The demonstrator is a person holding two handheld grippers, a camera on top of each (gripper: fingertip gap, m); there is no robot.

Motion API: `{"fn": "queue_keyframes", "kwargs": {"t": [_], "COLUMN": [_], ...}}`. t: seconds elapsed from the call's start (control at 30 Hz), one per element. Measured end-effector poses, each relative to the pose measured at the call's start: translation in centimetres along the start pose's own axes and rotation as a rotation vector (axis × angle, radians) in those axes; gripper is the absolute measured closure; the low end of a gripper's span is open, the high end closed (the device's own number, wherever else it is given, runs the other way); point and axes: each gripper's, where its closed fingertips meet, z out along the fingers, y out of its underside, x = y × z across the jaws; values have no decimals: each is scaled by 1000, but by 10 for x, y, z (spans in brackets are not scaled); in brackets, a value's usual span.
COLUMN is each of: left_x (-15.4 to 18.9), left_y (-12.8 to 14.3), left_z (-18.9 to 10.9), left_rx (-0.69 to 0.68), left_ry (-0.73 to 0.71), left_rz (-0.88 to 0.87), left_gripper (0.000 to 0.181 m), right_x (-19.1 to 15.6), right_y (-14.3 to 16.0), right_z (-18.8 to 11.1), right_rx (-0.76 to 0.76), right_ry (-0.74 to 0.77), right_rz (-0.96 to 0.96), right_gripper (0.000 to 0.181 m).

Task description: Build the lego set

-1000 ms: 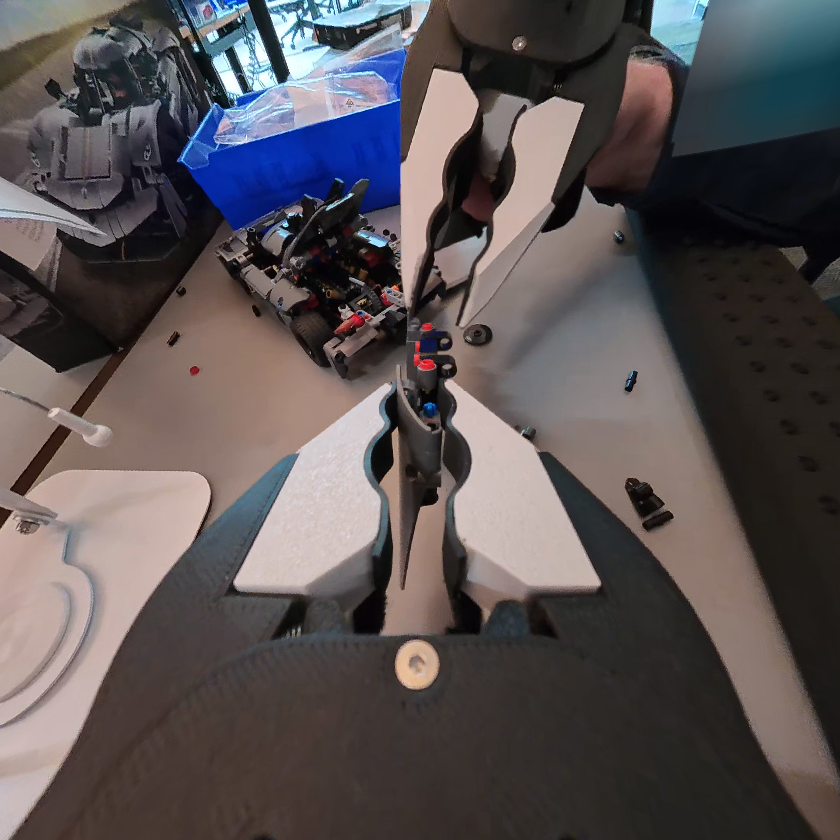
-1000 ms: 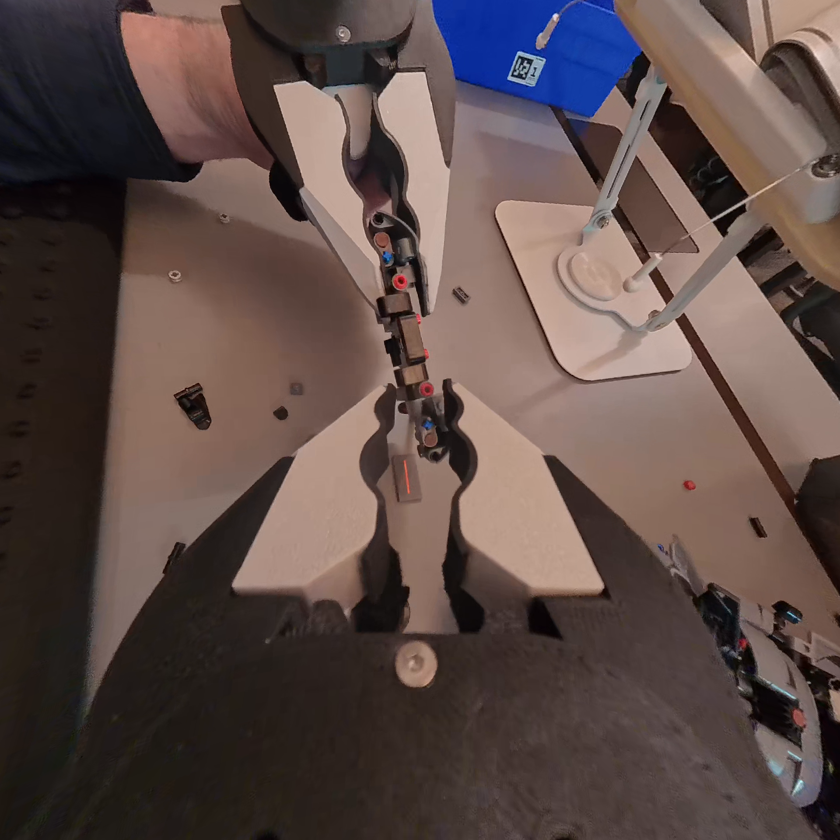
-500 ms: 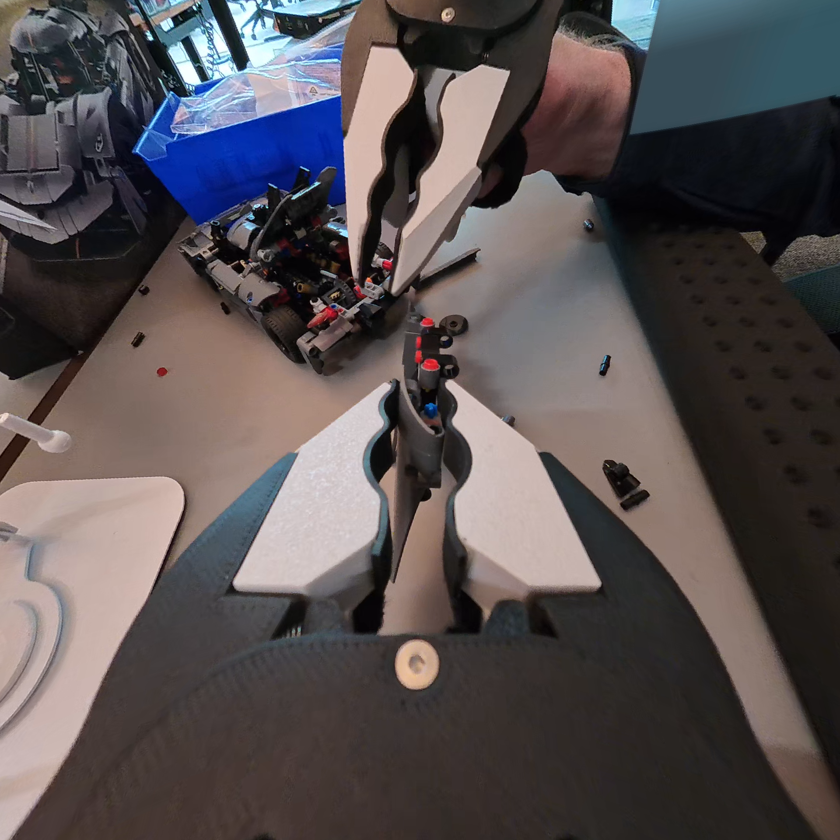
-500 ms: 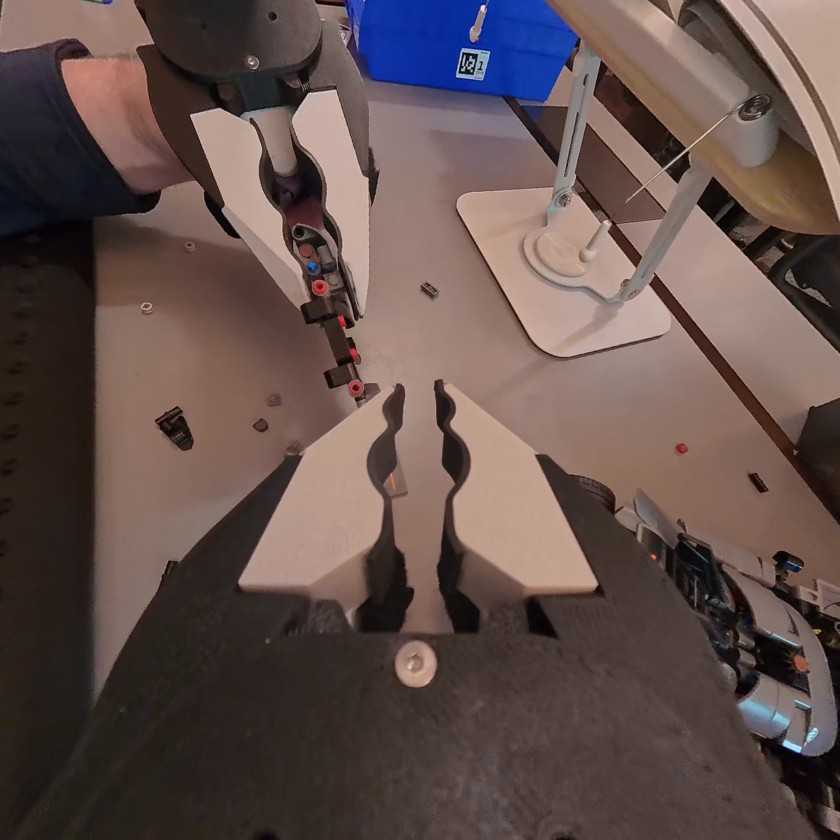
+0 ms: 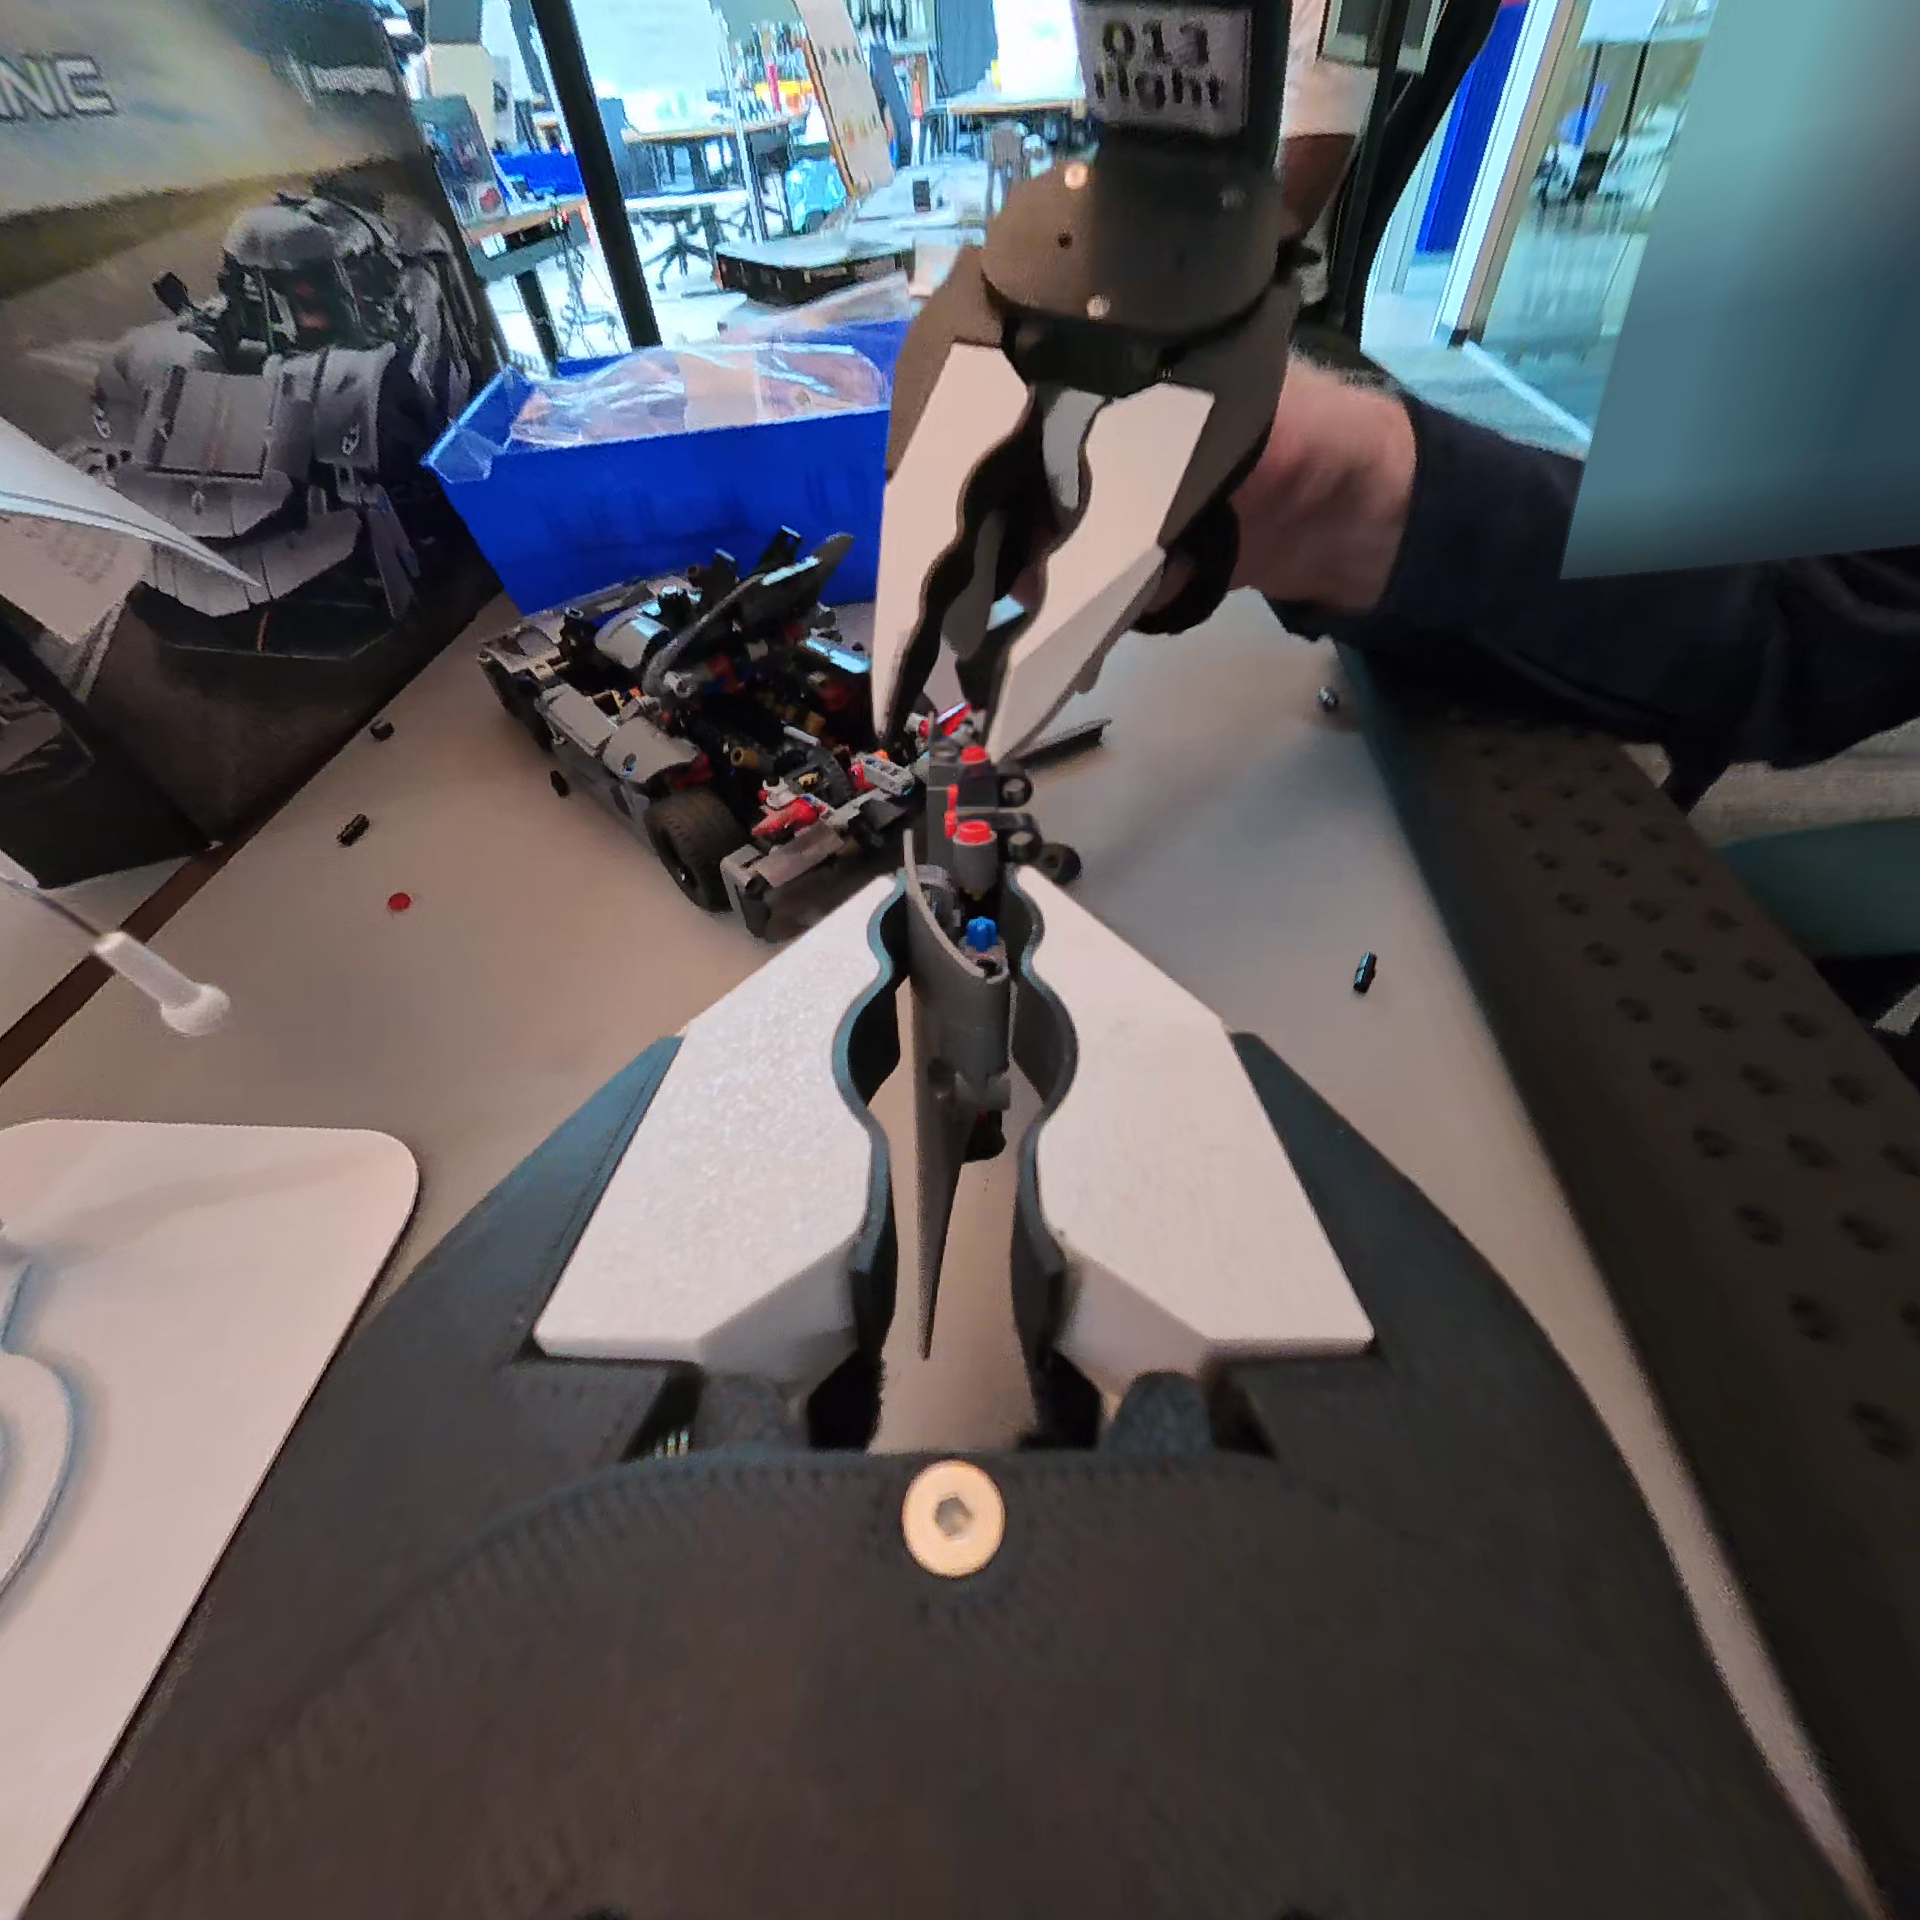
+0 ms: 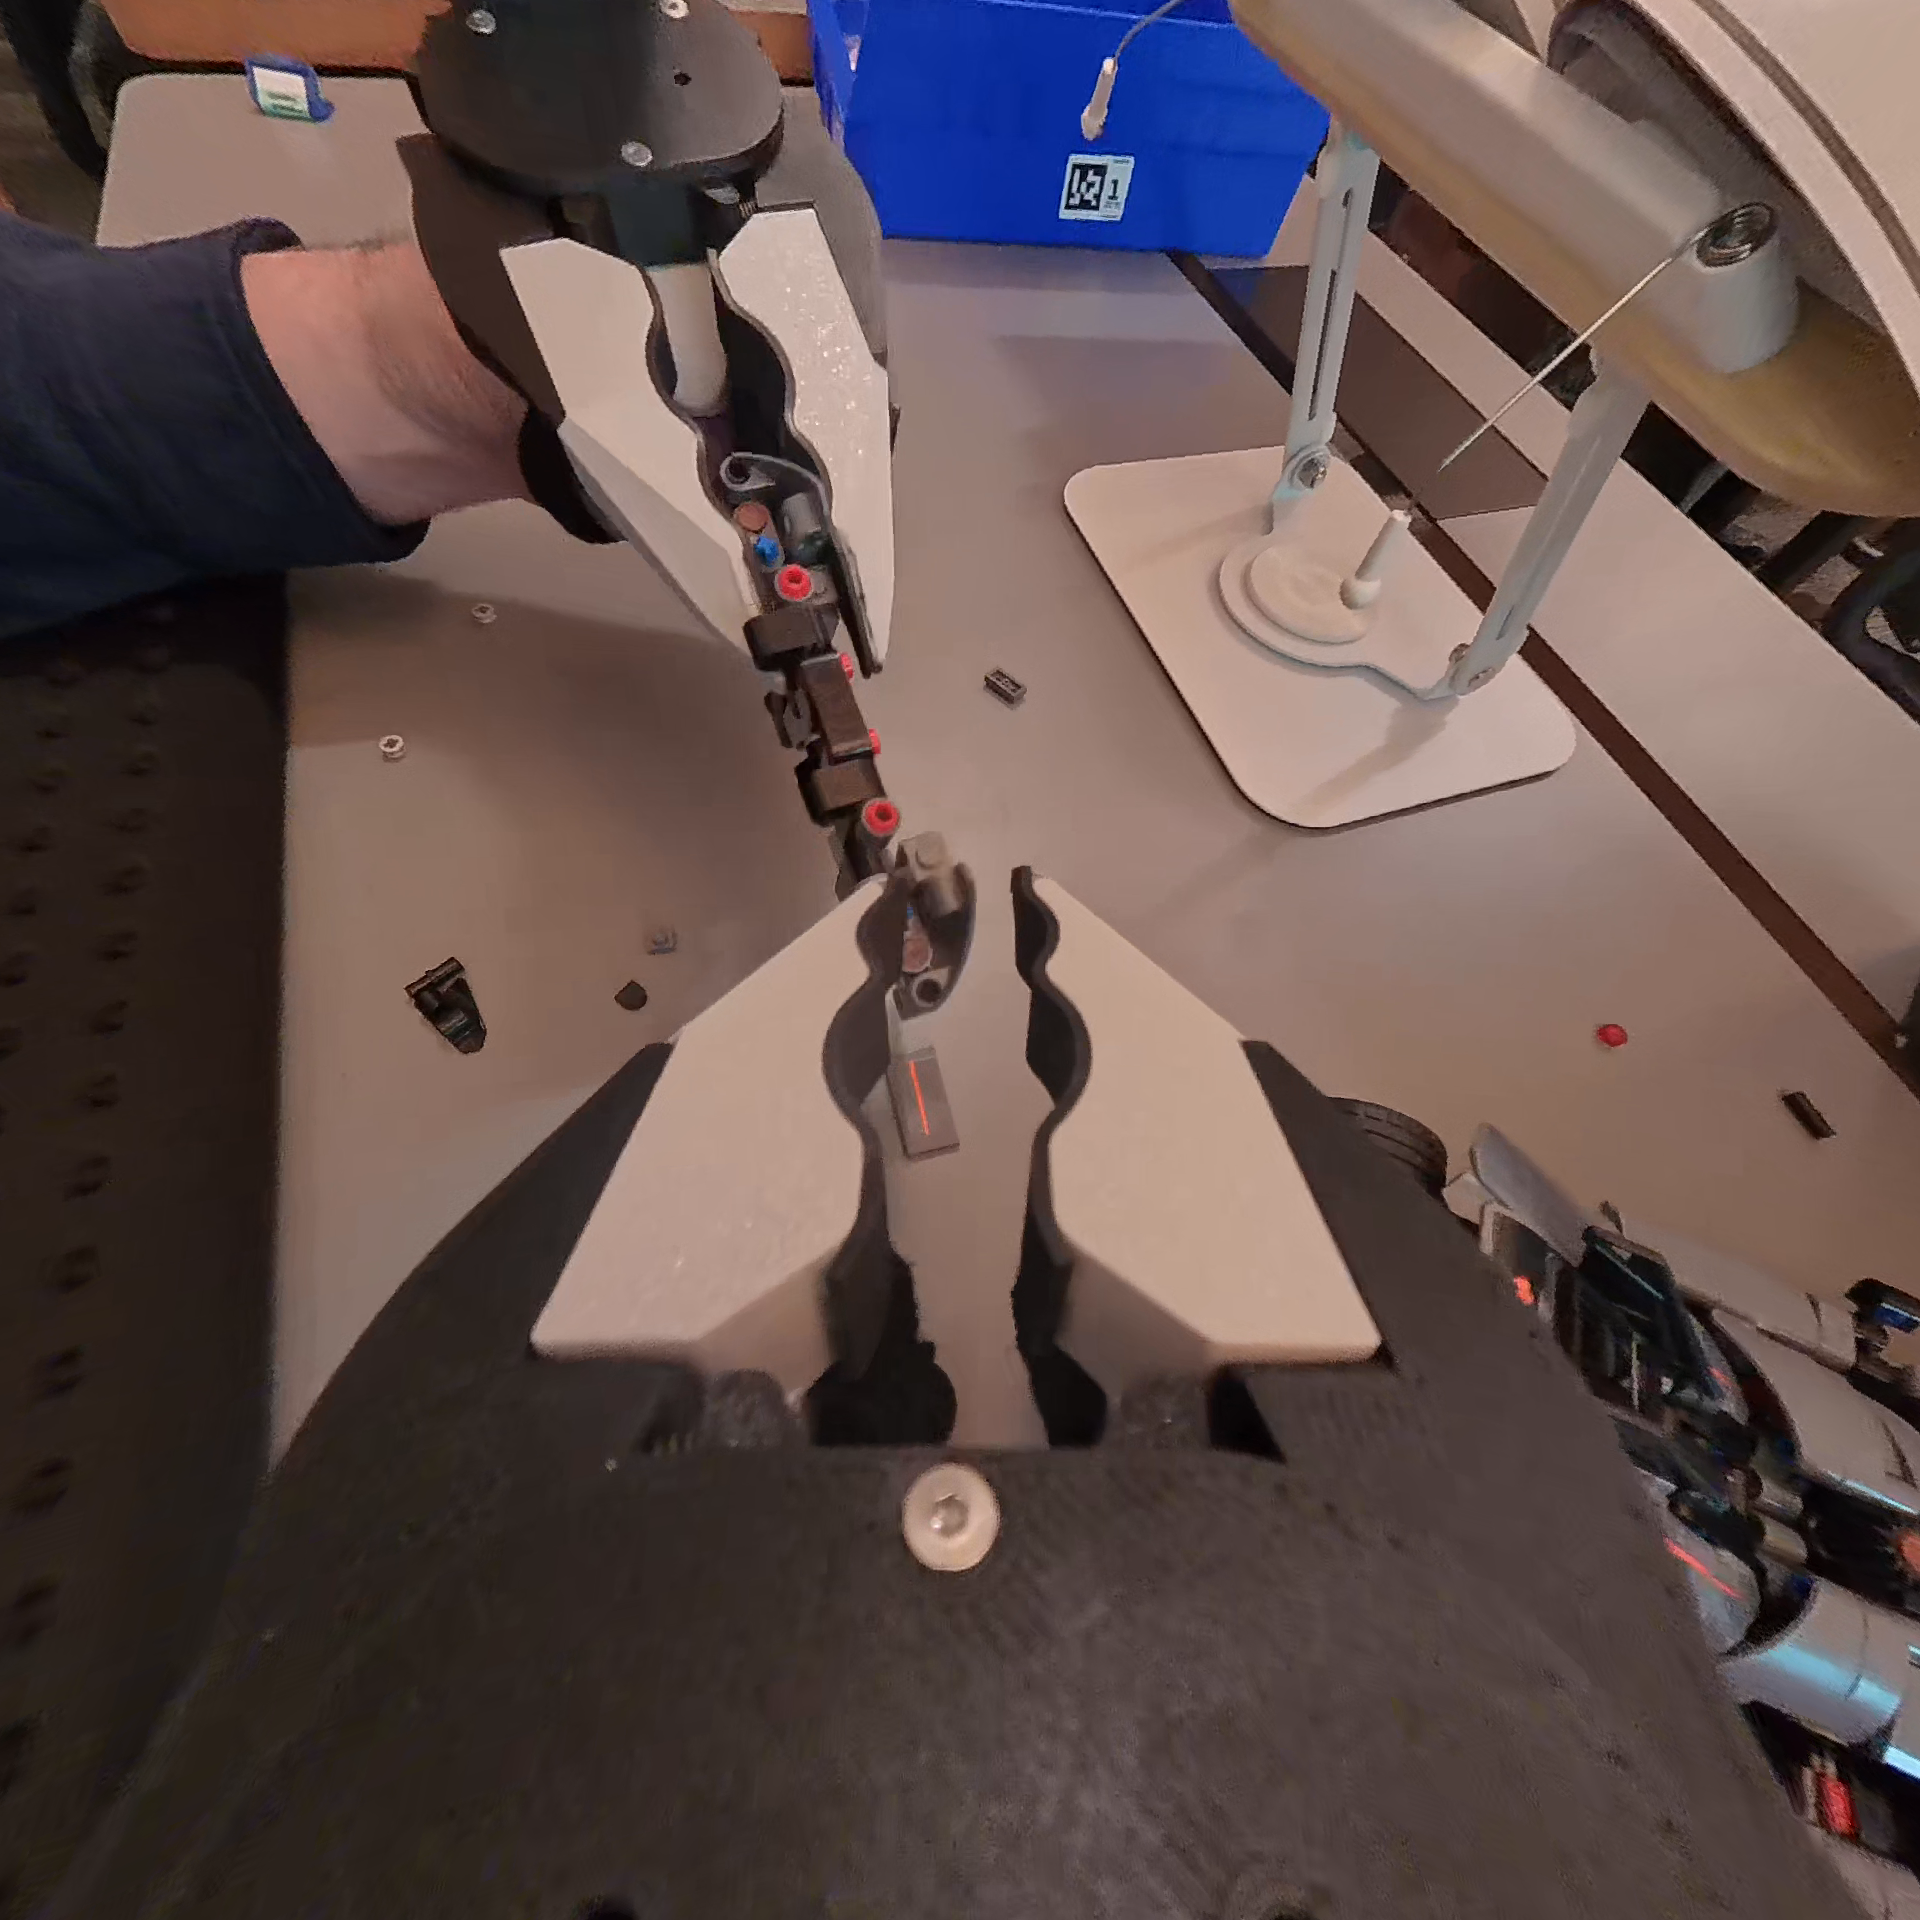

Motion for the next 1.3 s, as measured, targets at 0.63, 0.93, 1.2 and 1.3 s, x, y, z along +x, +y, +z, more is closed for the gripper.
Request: {"fn": "queue_keyframes", "kwargs": {"t": [0.63, 0.93, 1.2, 1.3], "left_x": [-6, 11, 27, 25], "left_y": [-23, 6, 34, 34], "left_z": [-7, -9, 0, 0], "left_rx": [176, 7, -134, -140], "left_ry": [25, 68, 127, 116], "left_rz": [-138, -52, -33, -29], "left_gripper": [166, 167, 169, 168], "right_x": [-10, -22, -30, -30], "right_y": [-14, -1, 13, 18], "right_z": [-8, 4, 11, 12], "right_rx": [123, 32, -46, -72], "right_ry": [-194, -225, -259, -251], "right_rz": [199, 181, 169, 157], "right_gripper": [168, 168, 167, 167]}}
